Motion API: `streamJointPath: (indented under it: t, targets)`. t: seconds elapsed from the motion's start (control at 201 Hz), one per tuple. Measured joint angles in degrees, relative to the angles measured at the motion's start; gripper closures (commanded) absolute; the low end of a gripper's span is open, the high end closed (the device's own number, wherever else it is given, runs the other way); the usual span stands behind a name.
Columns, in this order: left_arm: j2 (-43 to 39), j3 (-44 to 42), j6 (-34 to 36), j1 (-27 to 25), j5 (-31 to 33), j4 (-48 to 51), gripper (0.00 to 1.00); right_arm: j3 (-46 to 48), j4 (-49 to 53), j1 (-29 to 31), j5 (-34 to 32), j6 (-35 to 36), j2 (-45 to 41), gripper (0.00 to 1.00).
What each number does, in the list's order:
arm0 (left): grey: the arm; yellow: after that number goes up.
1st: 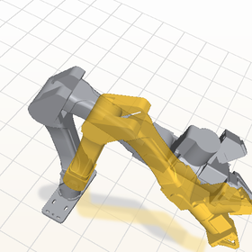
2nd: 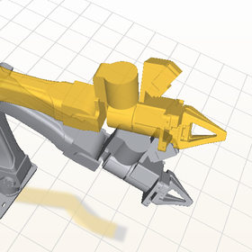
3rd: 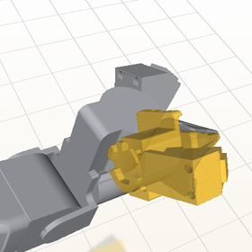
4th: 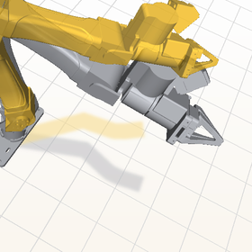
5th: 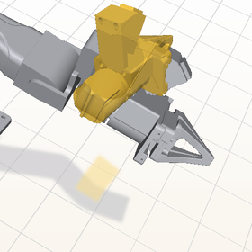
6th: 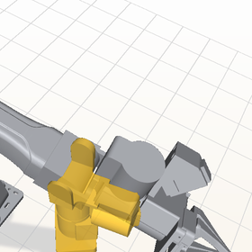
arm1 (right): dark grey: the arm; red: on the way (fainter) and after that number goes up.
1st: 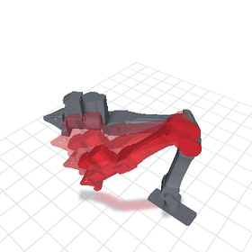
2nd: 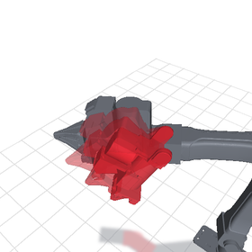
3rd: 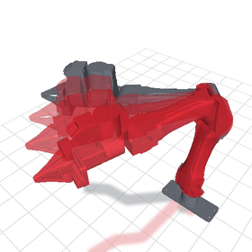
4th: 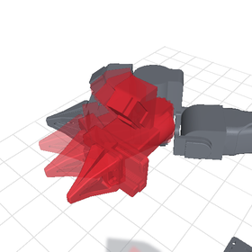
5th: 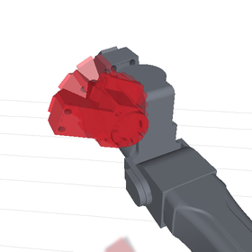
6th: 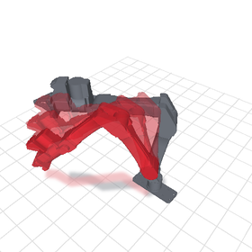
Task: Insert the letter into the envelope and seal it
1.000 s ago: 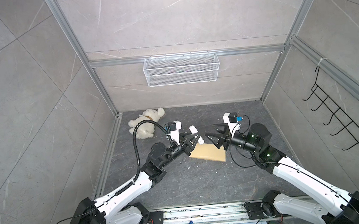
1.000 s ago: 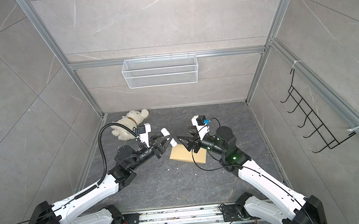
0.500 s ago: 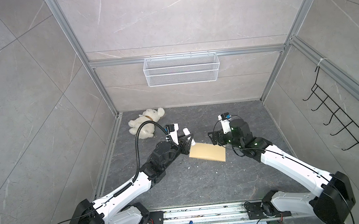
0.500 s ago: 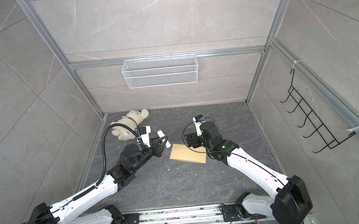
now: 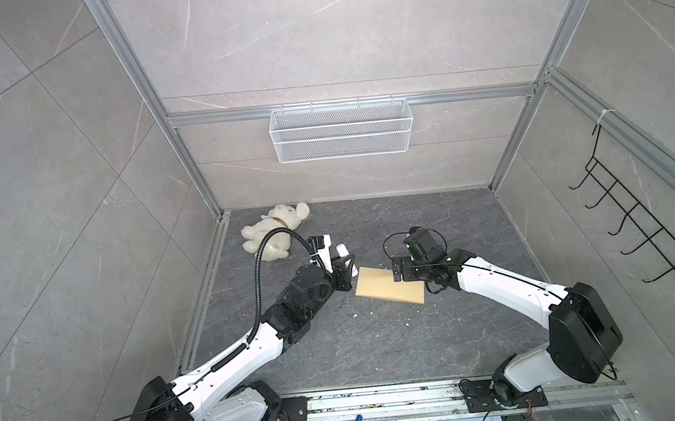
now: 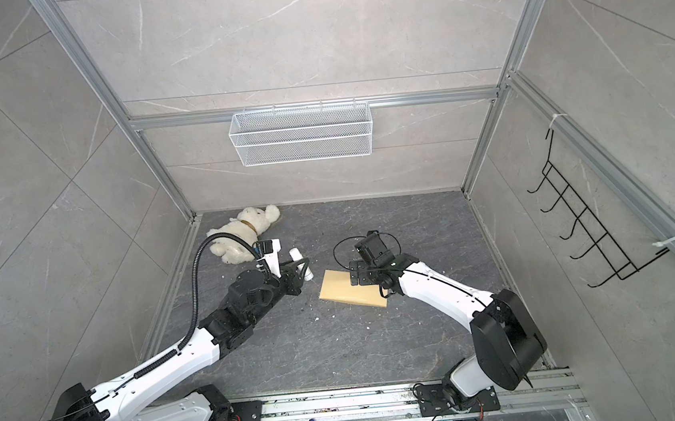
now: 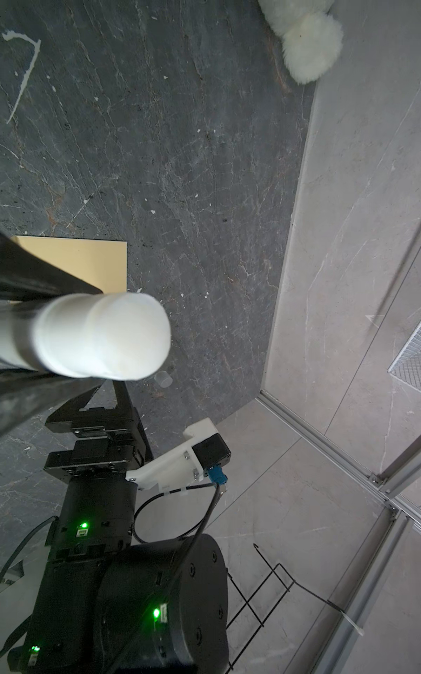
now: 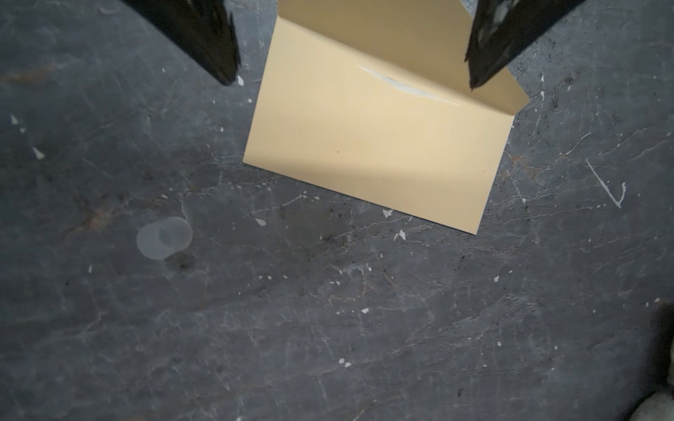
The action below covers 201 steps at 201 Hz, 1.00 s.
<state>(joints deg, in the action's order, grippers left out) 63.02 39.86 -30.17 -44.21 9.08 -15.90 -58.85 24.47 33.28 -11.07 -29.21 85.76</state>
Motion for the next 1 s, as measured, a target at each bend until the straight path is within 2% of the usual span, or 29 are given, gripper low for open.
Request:
streamJointPath:
  t: [0.349,1.001]
  targets:
    - [0.0,0.0,0.0,0.0,-0.2,0.6,1.0,5.1,-1.2,-5.5,1.7,-4.3,0.5,0.01]
    - [0.0,0.0,0.1,0.1,-0.7,0.6,1.0,8.8,-11.2,-10.6,10.2,-6.5,5.6,0.01]
